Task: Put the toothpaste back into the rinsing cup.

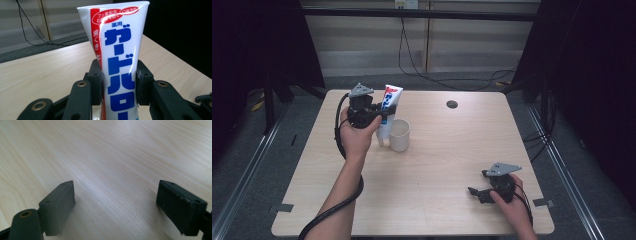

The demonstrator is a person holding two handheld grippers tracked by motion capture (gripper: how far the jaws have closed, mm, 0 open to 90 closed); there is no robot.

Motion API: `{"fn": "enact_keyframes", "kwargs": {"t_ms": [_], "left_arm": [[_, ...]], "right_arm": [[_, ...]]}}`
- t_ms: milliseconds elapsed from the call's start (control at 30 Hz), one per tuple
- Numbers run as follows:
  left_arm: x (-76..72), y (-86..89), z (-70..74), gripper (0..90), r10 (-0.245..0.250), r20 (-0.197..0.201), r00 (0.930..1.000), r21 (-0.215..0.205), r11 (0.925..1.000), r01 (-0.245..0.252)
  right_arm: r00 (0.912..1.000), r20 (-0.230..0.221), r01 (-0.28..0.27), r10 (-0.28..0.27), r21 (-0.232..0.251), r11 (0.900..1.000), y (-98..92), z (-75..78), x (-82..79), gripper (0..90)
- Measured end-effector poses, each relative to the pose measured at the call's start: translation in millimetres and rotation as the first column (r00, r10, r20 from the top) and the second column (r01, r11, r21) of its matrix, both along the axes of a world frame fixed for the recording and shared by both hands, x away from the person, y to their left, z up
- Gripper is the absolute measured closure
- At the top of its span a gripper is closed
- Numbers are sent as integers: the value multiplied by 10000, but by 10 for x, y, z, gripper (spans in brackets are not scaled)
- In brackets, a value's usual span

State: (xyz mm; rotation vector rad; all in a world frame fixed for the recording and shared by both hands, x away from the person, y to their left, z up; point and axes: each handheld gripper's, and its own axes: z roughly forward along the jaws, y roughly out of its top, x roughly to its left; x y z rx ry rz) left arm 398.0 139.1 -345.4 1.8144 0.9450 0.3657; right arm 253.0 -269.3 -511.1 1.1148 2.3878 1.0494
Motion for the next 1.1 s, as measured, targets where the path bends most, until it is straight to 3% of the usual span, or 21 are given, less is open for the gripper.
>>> {"fn": "enact_keyframes", "kwargs": {"t_ms": [267, 367, 1100], "left_arm": [[47, -36, -18, 653, 25, -67, 10000, -135, 9999, -26], [55, -48, -23, 653, 15, -35, 10000, 30, 10000, -15], [175, -167, -79, 650, -53, -65, 10000, 97, 9999, 54]], "right_arm": [[10000, -2, -1, 1, 6, 10000, 0, 0, 0, 149], [10000, -8, 0, 0, 9, 10000, 0, 0, 0, 149], [10000, 0, -7, 7, -9, 10000, 1, 0, -1, 148]]}}
